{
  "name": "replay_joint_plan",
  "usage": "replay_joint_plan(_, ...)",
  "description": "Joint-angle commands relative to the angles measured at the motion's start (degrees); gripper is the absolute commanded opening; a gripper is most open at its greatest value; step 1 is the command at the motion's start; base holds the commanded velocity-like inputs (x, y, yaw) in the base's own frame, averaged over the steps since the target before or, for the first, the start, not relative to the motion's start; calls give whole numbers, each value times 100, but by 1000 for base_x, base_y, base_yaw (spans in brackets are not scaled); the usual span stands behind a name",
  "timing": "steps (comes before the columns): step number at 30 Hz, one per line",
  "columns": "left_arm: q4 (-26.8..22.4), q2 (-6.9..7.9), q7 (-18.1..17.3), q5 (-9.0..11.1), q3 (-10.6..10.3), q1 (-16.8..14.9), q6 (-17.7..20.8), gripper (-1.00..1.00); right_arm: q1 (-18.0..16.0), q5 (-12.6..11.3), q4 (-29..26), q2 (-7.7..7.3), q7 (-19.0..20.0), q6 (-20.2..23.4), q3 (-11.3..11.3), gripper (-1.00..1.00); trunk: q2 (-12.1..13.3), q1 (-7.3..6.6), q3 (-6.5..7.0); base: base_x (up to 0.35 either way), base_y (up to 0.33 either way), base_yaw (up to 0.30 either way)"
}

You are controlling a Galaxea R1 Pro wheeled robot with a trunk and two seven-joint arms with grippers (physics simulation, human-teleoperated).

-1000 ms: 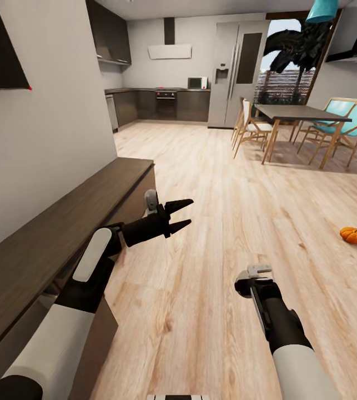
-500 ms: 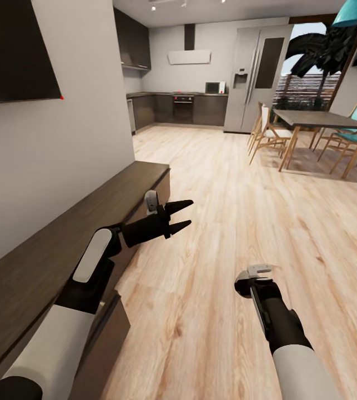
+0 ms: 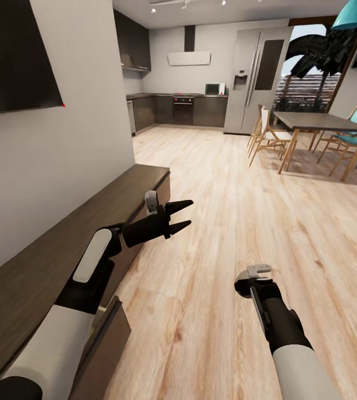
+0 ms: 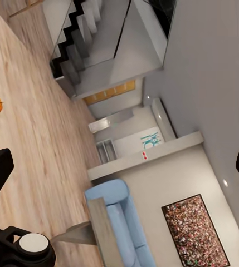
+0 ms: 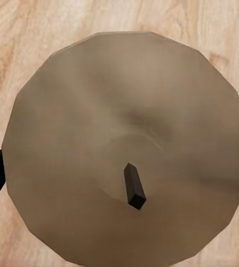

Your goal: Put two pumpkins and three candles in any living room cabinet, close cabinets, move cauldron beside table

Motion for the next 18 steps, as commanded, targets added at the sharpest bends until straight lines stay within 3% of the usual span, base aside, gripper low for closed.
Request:
replay_joint_plan(1, -2, 0, 0, -4, 0, 2, 0, 100, 0, 0, 1, 0, -4, 0, 0, -100, 42, -22, 18, 0, 0, 0)
replay_joint_plan(18, 248, 18, -94, 29, 5, 41, -8, 100, 0, -5, 1, 0, -4, 0, 0, -100, 82, -44, 36, 0, 23, 0)
